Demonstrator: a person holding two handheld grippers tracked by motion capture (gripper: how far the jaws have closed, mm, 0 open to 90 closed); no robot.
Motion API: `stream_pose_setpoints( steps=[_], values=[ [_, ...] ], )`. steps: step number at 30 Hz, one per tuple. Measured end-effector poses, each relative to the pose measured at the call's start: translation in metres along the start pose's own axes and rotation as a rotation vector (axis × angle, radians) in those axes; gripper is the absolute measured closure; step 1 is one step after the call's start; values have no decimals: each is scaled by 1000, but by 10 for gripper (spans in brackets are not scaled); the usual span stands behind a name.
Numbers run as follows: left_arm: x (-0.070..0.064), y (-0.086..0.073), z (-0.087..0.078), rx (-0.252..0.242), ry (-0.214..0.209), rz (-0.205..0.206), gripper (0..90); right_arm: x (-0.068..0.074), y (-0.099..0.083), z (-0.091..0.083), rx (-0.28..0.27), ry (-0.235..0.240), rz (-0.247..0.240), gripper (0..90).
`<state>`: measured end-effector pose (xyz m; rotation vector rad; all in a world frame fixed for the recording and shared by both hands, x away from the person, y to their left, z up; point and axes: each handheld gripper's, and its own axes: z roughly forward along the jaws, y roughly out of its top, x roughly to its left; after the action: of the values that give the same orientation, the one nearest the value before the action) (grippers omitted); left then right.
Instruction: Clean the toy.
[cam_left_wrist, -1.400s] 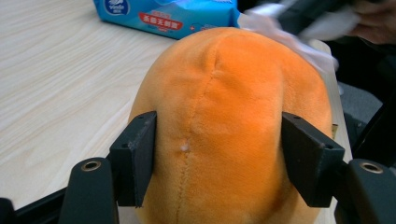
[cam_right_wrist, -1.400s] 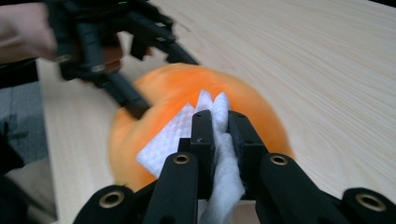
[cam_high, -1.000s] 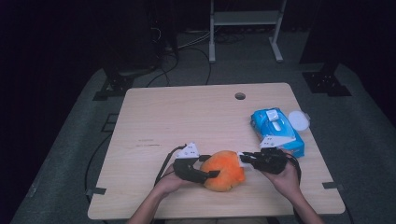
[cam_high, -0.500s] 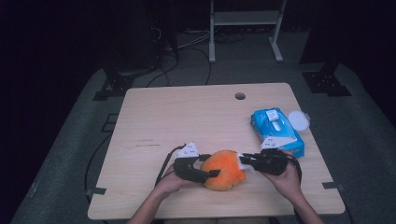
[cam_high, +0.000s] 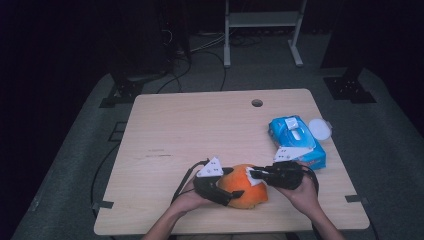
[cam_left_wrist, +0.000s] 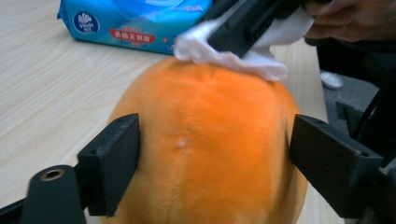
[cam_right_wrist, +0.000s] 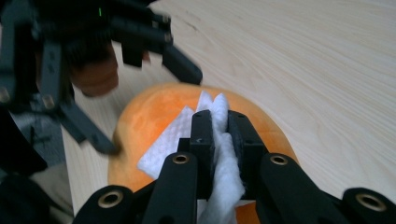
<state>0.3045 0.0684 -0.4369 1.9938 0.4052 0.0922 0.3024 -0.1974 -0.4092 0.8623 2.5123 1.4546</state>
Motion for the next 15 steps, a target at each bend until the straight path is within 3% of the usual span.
stream_pose_setpoints(
  steps=[2,3,5,7,9,11,13,15],
  values=[
    [6,-1,-2,12,32,-13,91,0,-2,-2,17,-8,-14,804],
    [8,-3,-2,13,28,-27,75,-1,-4,-4,18,0,-15,804],
    [14,-9,3,33,-6,-81,48,-2,-5,-5,17,8,-4,803],
    [14,-14,8,43,-31,-97,52,-4,-5,-4,13,16,-2,803],
    [12,-11,7,55,-8,-63,177,-2,-4,-4,15,-1,-10,803],
    [5,-4,3,41,54,14,282,1,-2,-5,0,-20,-17,803],
    [-3,3,1,22,114,83,310,5,2,-7,-30,-28,-23,803],
    [-7,6,2,17,155,125,311,7,6,-6,-49,-23,-28,802]
  ],
)
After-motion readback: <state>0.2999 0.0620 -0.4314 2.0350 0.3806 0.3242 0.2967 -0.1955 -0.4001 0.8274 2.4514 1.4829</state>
